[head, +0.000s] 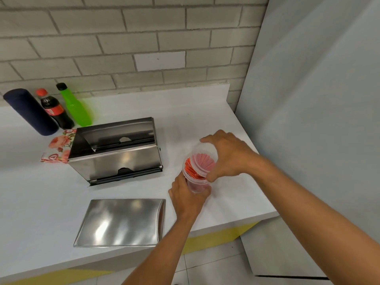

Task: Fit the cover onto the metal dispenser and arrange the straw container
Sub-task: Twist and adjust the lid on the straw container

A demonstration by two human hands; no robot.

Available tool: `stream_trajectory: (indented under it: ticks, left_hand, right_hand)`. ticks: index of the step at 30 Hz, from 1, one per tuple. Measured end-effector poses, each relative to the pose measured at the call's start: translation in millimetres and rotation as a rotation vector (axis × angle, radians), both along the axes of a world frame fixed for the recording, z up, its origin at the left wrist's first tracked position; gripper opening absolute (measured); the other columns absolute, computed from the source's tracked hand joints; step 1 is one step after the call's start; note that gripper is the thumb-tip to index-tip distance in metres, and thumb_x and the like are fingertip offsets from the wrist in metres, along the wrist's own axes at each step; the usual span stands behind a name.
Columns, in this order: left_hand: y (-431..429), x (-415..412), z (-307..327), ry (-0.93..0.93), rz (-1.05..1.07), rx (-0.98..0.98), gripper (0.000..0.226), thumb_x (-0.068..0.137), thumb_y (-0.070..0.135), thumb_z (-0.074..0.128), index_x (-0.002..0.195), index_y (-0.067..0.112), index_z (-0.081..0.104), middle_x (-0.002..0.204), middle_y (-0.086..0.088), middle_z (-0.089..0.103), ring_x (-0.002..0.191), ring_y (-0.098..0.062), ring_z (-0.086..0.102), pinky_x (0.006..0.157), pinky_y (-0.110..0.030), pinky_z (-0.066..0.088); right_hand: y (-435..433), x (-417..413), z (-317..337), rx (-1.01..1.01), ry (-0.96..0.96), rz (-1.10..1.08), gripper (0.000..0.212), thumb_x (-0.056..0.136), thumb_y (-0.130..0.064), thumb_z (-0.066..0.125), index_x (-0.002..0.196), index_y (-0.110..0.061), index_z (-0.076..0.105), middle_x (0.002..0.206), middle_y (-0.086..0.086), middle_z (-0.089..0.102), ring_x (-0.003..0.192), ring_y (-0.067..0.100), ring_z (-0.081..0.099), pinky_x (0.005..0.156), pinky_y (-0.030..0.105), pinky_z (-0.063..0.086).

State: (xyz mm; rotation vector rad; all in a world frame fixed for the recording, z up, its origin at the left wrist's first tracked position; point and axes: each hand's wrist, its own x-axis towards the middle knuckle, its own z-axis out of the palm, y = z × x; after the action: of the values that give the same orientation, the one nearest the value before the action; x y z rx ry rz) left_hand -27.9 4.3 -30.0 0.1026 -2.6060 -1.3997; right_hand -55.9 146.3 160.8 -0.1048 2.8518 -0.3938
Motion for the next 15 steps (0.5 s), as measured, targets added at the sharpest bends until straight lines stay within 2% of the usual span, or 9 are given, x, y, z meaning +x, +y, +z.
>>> stream_trajectory:
  ticks: [5,9,15]
  left_hand:
    - [-1.2,-1.1,0.0,-0.034,-0.001,0.032,0.086,0.054,0.056,0.085,0.128,0.021,0.056,0.114,0.007,0.065,0.106,-0.018,0.057,0.092,-0.032,0.037]
    - [-0.7,-1.7,-0.3,-0.041,0.002,0.023,0.082,0.053,0.058,0.081,0.123,0.024,0.056,0.109,0.012,0.064,0.102,-0.014,0.057,0.087,-0.028,0.034]
    - [-0.6,-1.4,-3.2,-0.006,0.004,-0.001,0.081,0.055,0.061,0.080,0.123,0.024,0.056,0.112,0.012,0.063,0.103,-0.014,0.055,0.086,-0.027,0.032]
  right_hand:
    - [-19.7,1.4,-14.8,0.018,-0.019,0.053,0.120,0.049,-0.052,0.090,0.153,-0.035,0.033,0.142,-0.003,0.041,0.130,0.022,0.040,0.092,0.035,0.049]
    - [-25.2,-5.0,-19.3,0.029,-0.037,0.052,0.120,0.049,-0.053,0.089,0.153,-0.034,0.034,0.144,-0.003,0.040,0.133,0.024,0.039,0.094,0.037,0.050]
    - [-25.5,-13.7,-25.0,0.036,-0.054,0.038,0.120,0.047,-0.050,0.088,0.153,-0.035,0.035,0.143,-0.003,0.042,0.131,0.023,0.041,0.085,0.031,0.044]
